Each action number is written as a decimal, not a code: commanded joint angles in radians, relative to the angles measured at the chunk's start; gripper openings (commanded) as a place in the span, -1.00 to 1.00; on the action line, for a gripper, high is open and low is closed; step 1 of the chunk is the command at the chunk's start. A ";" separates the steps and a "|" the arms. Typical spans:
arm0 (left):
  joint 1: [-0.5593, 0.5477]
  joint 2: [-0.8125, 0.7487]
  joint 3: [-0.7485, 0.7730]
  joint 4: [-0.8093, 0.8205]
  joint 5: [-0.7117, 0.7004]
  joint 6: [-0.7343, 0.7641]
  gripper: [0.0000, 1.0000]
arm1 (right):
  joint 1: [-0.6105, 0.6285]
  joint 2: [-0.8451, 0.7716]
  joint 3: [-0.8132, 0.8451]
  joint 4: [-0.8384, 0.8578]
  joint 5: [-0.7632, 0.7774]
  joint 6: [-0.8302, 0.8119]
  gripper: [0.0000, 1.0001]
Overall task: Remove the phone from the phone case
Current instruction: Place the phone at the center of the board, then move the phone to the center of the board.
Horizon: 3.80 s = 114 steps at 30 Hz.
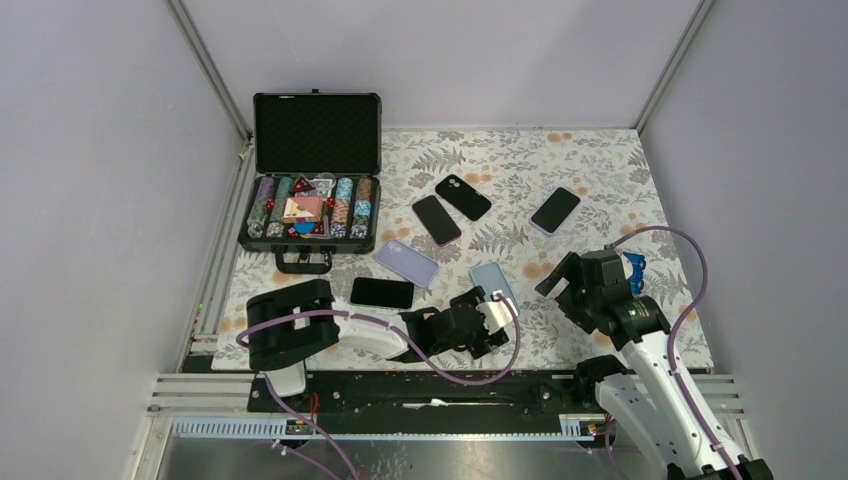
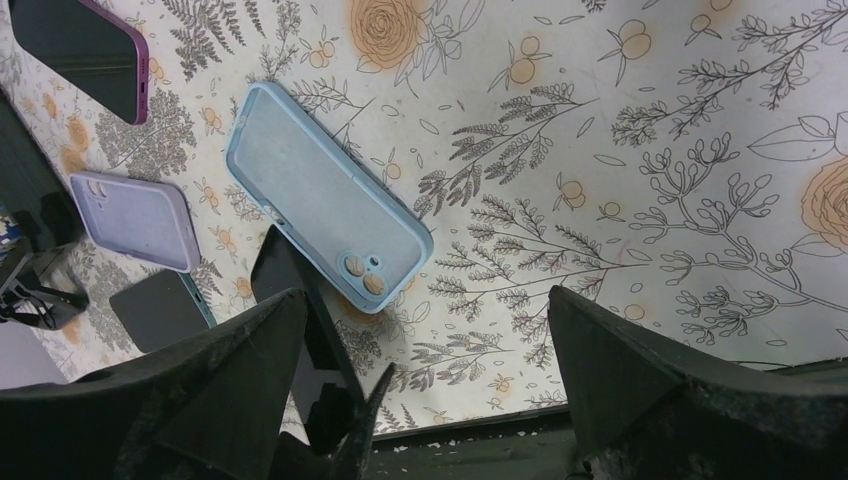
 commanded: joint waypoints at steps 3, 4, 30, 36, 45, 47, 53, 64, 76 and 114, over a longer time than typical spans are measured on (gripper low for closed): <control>-0.008 0.101 -0.069 -0.322 0.218 -0.211 0.55 | -0.006 0.032 0.064 0.003 -0.012 -0.030 0.96; -0.008 0.099 -0.073 -0.318 0.219 -0.217 0.56 | -0.005 0.036 0.066 0.003 -0.016 -0.031 0.96; 0.002 -0.231 -0.081 -0.392 0.095 -0.223 0.91 | -0.005 0.058 0.092 0.000 0.013 -0.063 0.99; 0.112 -0.444 0.021 -0.430 0.081 -0.200 0.96 | -0.007 0.190 0.213 0.012 0.085 -0.147 1.00; 0.378 -0.603 0.111 -0.457 0.169 -0.189 0.97 | -0.090 0.724 0.579 0.055 0.117 -0.281 1.00; 0.421 -0.615 0.107 -0.451 0.148 -0.185 0.97 | -0.099 0.858 0.662 0.054 0.141 -0.295 0.99; 0.547 -0.650 0.041 -0.391 0.168 -0.203 0.97 | -0.100 1.214 0.938 -0.018 0.172 -0.342 1.00; 0.609 -0.681 -0.007 -0.407 0.164 -0.241 0.97 | -0.159 1.452 1.077 -0.070 0.086 -0.271 0.56; 0.623 -0.655 0.009 -0.411 0.148 -0.230 0.97 | -0.191 1.533 1.218 -0.157 -0.011 -0.255 0.77; 0.739 -0.631 0.044 -0.483 0.186 -0.269 0.97 | -0.407 1.794 1.536 -0.229 -0.080 0.198 -0.78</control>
